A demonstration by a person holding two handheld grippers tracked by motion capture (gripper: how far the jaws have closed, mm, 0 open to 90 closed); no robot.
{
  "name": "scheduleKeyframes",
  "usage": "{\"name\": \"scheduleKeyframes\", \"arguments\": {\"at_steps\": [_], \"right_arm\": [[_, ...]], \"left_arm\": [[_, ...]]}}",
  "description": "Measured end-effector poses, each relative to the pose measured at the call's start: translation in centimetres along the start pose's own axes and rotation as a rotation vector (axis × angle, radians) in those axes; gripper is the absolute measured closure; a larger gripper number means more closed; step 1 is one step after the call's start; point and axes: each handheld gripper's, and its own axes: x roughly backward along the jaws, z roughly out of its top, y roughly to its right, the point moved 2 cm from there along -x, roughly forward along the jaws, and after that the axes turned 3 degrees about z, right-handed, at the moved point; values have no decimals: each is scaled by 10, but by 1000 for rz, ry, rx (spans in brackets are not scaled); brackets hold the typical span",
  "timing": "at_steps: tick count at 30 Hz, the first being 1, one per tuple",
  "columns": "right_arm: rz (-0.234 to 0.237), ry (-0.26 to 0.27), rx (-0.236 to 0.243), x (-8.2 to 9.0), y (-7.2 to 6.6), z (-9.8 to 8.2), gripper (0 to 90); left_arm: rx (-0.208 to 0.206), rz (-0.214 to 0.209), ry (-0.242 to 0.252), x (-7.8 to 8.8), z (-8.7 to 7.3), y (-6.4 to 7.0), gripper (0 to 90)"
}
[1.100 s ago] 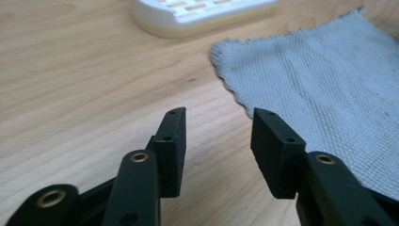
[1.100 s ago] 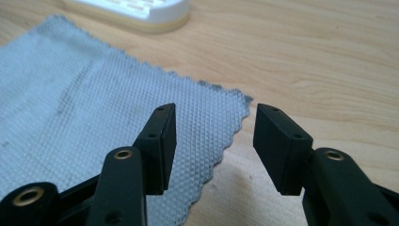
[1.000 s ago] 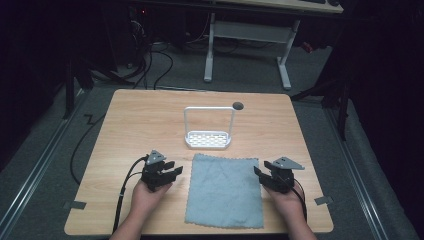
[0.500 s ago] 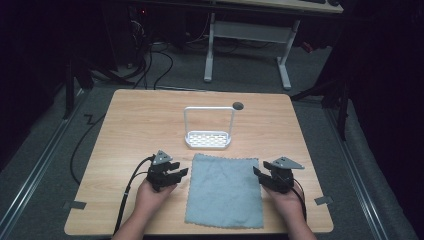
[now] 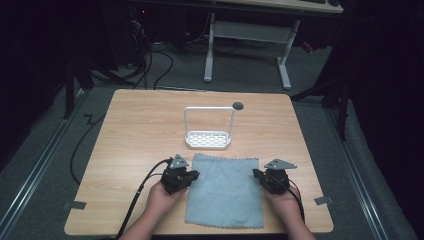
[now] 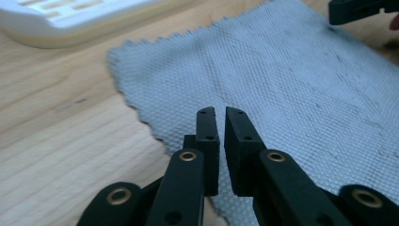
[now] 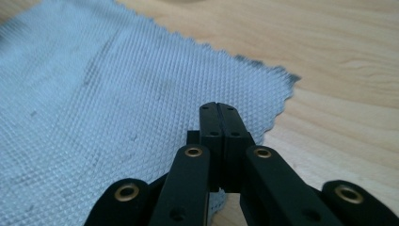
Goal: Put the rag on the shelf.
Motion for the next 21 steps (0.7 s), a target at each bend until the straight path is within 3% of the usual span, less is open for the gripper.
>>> {"name": "scheduleKeyframes", "arguments": {"at_steps": [3,10,21], "right_arm": [[-3,-20,2,-4,-2,-2,900],[20,-15,20,-7,-8,-1,900],[89,-30,70,-8,-33,-1,900]], "left_arm": [[-30,8,-27,-3,-2,4,863],[-40,7,-54,10,-11,4,863],[-17,-10,-70,37,-34,6,854]]}}
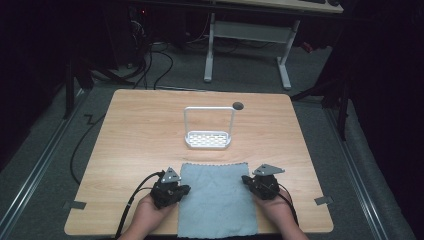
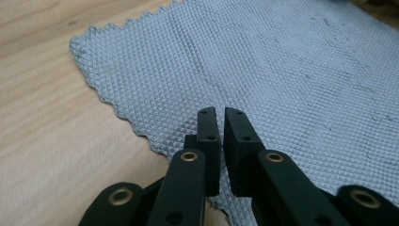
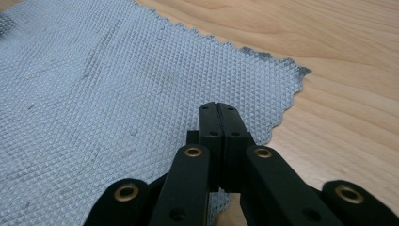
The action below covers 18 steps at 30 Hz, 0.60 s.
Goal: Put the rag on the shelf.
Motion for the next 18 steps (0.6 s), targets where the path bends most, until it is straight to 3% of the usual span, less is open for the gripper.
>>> {"name": "scheduleKeyframes", "arguments": {"at_steps": [3,4,10,12,13,14,16,18], "right_arm": [[20,1,19,-1,-7,0,900],[25,1,19,-2,-8,0,900],[41,3,33,-3,-13,2,860],[44,12,37,-2,-13,3,829],[45,39,31,0,-11,4,810],[45,39,31,0,-11,4,810],[41,50,24,2,-9,5,793],[30,56,17,4,-7,4,766]], "left_arm": [[9,2,2,9,-10,2,845],[-7,10,0,12,-11,2,841],[-9,31,3,13,-11,2,793],[-5,40,25,14,-10,-1,768],[16,63,59,17,-7,-8,746],[16,63,59,17,-7,-8,728],[65,85,103,21,-4,-18,706],[94,127,120,21,-1,-30,649]]}}
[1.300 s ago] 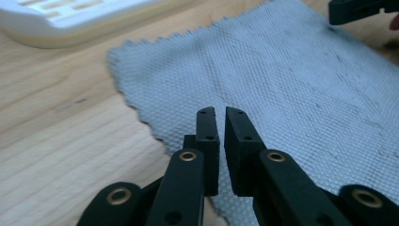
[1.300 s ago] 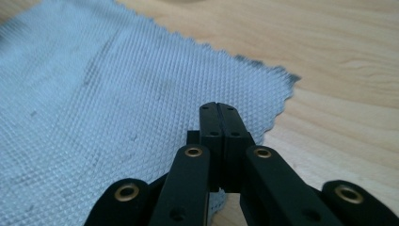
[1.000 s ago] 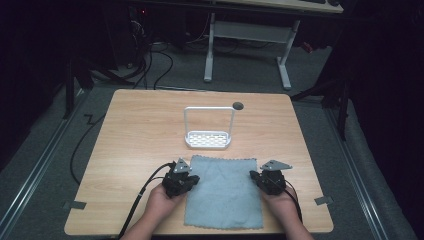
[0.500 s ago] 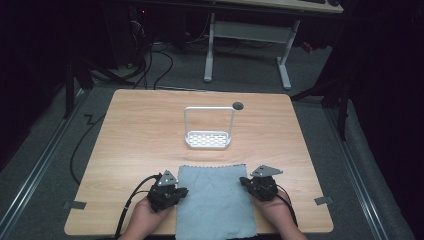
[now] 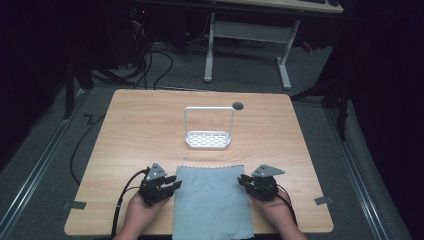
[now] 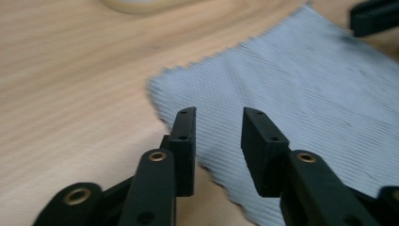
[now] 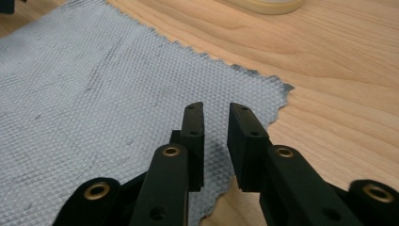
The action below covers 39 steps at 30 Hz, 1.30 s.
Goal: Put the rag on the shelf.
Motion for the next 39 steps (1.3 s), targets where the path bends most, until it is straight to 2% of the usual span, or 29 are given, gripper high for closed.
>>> {"name": "scheduleKeyframes", "arguments": {"at_steps": [1,4,7,10,12,16,21,24,26,30,32,33,35,36,39], "right_arm": [[-4,3,4,0,1,0,758],[-17,13,-8,2,4,0,721],[-27,24,-12,2,7,0,677],[-42,34,-23,2,9,0,674],[-50,38,-23,3,10,0,675],[-62,47,-39,4,14,0,627],[-76,56,-38,2,16,1,589],[-83,55,-54,-2,17,3,546],[-84,47,-66,-4,17,4,536],[-106,35,-74,-19,19,13,504],[-116,7,-82,-26,22,15,503],[-115,-10,-97,-28,23,16,503],[-109,-13,-95,-29,24,16,502],[-107,-17,-109,-32,24,19,499],[-122,-22,-87,-37,23,22,514]], "left_arm": [[21,24,6,-2,3,-5,626],[73,36,-7,-13,9,-15,578],[80,53,-37,-25,13,-19,559],[90,60,-42,-35,16,-19,568],[88,63,-40,-36,17,-18,591],[47,80,-40,-41,19,-10,684],[20,89,-25,-42,16,-5,814],[27,88,-22,-42,15,-6,880],[31,84,-22,-43,15,-6,886],[18,80,-22,-43,16,-5,888],[16,78,-22,-43,16,-5,888],[17,77,-22,-43,15,-5,888],[18,74,-22,-43,15,-5,888],[20,71,-23,-43,16,-5,887],[23,66,-21,-43,15,-5,882]]}}
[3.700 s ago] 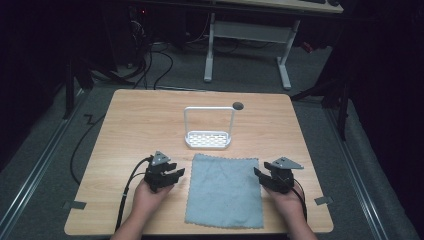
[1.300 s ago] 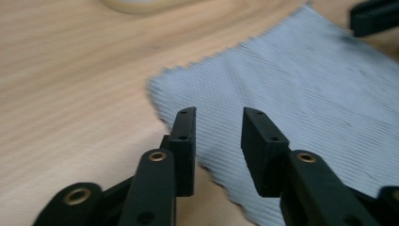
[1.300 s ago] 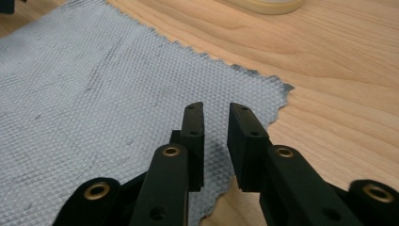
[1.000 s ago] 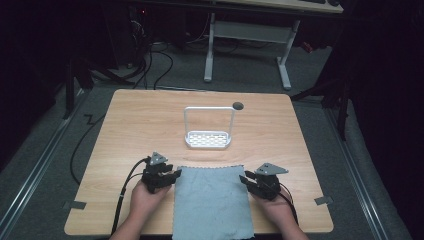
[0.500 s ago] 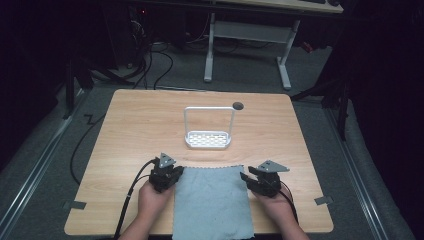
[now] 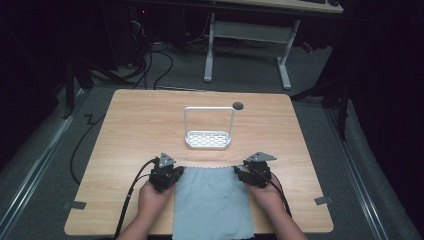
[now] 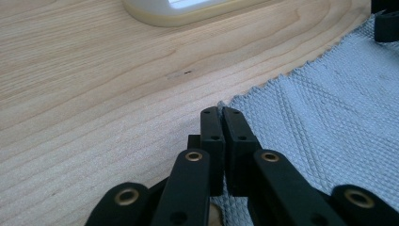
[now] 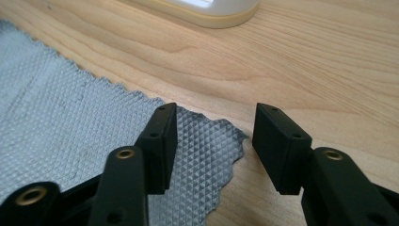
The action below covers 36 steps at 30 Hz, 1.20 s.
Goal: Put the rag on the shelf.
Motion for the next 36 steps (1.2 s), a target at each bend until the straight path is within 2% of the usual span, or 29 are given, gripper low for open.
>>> {"name": "scheduleKeyframes", "arguments": {"at_steps": [2,3,10,11,12,15,24,31,36], "right_arm": [[-17,-11,34,-1,-4,1,561],[-17,-11,34,-1,-4,1,561],[-10,1,47,2,-10,-2,726],[-10,1,47,2,-10,-2,726],[-5,-1,49,2,-11,-3,783],[8,0,51,2,-12,-3,853],[36,11,34,2,-10,-3,881],[42,78,22,13,-11,-1,881],[46,127,23,23,-13,1,881]], "left_arm": [[0,-2,0,0,0,0,880],[0,-2,0,0,0,0,878],[0,-2,-1,0,0,0,879],[0,-2,-1,0,0,0,883],[-1,-2,-1,0,0,0,885],[2,-5,-1,0,0,0,890],[-6,-14,7,2,0,0,895],[6,-29,40,7,1,1,894],[4,-34,93,15,4,5,894]]}}
